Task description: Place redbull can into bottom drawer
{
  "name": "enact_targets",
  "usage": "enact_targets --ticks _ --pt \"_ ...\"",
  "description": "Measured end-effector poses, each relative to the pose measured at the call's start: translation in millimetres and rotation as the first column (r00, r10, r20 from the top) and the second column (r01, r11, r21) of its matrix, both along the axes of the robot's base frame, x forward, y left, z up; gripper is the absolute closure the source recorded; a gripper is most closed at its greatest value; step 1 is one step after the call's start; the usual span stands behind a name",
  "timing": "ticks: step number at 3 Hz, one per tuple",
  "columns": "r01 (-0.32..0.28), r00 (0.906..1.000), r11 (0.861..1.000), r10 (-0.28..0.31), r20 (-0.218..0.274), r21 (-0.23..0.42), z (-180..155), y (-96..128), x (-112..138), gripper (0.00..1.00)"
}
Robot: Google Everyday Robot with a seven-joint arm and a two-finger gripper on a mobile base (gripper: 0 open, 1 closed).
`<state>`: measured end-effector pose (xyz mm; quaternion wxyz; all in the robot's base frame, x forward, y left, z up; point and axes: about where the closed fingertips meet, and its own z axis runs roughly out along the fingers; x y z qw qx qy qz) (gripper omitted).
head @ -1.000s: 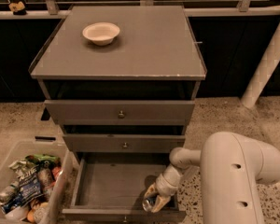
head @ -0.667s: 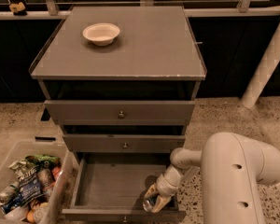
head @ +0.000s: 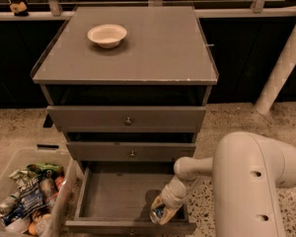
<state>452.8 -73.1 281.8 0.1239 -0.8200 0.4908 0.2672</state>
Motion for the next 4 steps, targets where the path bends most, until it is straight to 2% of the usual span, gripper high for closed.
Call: enact_targets --ticks 1,2,3,4 --pt "-0.044 0.9913 0.992 0.058 0.118 -0.121 8.5 -2.9 -8.9 1.00" --pt "-0.038 0.9893 0.988 0.059 0.134 -0.151 -2.5 -7.6 -33.2 1.00" --pt "-0.038 0.9894 0.988 0.058 0.133 -0.150 -2.7 -7.6 -33.4 1.00" --pt "-0.037 0.9833 0.989 0.061 0.172 -0.140 -12.6 -4.8 -12.4 1.00"
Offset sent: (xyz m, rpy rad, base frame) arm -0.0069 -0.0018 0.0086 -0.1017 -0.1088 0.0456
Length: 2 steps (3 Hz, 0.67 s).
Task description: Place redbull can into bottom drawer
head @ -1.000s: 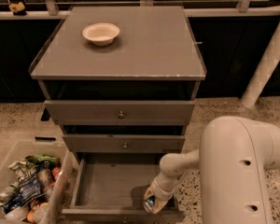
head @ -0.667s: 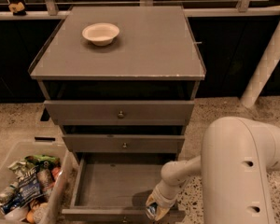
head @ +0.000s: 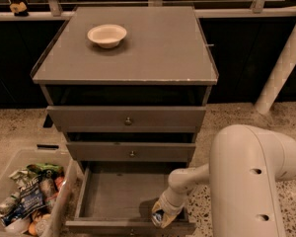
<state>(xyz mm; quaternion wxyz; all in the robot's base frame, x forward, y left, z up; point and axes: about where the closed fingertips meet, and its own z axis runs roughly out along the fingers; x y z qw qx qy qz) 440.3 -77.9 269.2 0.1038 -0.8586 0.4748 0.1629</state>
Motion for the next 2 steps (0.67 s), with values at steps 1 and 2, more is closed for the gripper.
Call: enact_targets --ticks 1,2 --pt "0.003 0.9943 1.000 -0.006 0.107 0.027 -2.9 10.9 38.9 1.00" --pt "0.003 0.9943 1.000 -0.006 0.107 0.027 -2.9 10.9 38.9 1.00"
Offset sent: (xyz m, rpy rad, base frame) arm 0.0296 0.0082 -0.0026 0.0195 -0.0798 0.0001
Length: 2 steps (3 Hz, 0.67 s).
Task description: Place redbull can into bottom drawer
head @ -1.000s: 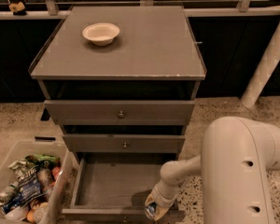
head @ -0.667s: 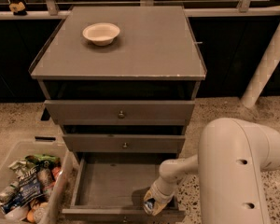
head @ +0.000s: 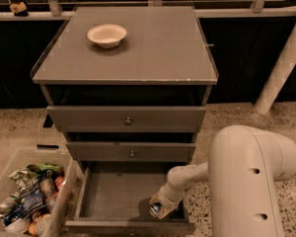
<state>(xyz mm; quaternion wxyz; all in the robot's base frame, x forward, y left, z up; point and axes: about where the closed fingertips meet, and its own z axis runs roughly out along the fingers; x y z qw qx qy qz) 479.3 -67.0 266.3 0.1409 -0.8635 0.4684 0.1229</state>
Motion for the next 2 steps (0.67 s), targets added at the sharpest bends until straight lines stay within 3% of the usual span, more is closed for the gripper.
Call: enact_targets --ticks 2 --pt "0.041 0.9959 0.999 -0.042 0.080 0.017 -23.3 -2.6 17.9 1.00"
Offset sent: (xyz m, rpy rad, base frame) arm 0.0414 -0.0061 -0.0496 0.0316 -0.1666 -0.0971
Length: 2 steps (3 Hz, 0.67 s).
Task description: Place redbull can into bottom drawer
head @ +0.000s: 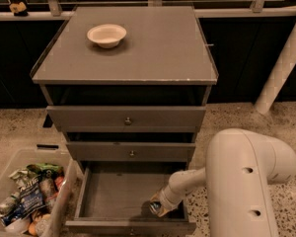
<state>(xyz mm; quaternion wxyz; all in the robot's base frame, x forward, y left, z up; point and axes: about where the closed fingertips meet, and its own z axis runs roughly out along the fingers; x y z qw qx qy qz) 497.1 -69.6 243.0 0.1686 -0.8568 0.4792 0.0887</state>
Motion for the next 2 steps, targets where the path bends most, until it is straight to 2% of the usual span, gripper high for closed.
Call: enact_targets --ticks 1,2 --pt "0.042 0.9981 0.999 -0.042 0.046 -0.001 -26.5 1.4 19.1 1.00" --pt "0.081 0.9954 0.997 -0.081 0.052 0.005 -63.4 5.5 47.5 1.00"
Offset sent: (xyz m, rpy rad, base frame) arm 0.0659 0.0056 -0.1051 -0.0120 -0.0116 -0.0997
